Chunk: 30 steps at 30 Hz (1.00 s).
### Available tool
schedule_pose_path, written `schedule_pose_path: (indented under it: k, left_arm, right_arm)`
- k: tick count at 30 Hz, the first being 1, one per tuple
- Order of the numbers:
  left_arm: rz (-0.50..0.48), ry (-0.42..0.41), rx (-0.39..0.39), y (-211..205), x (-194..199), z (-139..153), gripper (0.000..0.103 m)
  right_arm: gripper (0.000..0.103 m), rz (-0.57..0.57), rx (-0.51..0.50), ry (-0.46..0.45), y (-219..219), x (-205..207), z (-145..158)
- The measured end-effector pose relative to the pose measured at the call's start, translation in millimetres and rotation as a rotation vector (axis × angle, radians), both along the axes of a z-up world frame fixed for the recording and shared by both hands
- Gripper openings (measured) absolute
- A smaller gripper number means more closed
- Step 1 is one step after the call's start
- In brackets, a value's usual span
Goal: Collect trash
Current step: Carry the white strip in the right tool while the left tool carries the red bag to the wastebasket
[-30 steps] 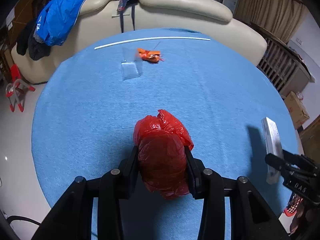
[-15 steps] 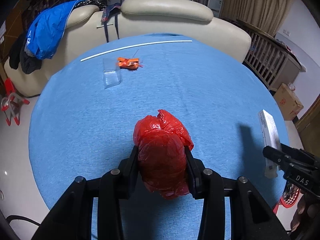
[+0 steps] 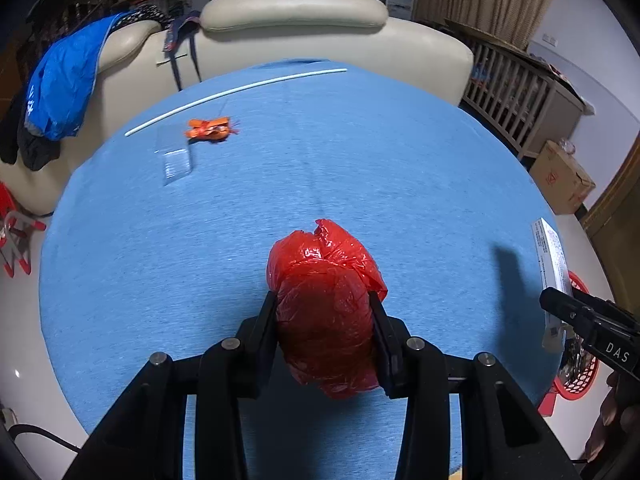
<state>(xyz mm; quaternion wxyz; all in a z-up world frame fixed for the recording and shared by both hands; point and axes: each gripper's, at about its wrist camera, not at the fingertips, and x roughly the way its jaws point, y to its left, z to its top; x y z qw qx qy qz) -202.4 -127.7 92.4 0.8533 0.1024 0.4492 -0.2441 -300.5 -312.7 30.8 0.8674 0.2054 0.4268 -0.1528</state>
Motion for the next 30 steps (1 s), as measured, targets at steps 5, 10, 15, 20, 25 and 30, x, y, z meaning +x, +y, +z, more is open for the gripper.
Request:
schedule_pose_path:
  k: [5,10,15,20,25,30]
  left_arm:
    - [-0.042,-0.002,0.013,-17,-9,0,0.043]
    - [-0.078,-0.01,0.024,-34,-17,2,0.043]
    - [-0.126,-0.02,0.035,-54,-29,5,0.043]
    - [-0.165,-0.025,0.049,-75,-38,5,0.043]
    - [-0.2,-0.02,0.068,-95,-45,2,0.043]
    - [-0.238,-0.031,0.079,-113,-55,3,0.043]
  right_arm:
    - [0.053,-0.052,0.019,-0.021,-15,-23,1]
    - [0.053,-0.101,0.041,-0.047,-32,-45,3]
    - [0.053,-0.155,0.047,-0.069,-50,-70,6]
    - [0.053,-0.218,0.059,-0.084,-70,-98,6]
    - [0.053,-0.26,0.064,-0.092,-84,-116,5]
    - [0.053,-0.284,0.061,-0.096,-94,-127,5]
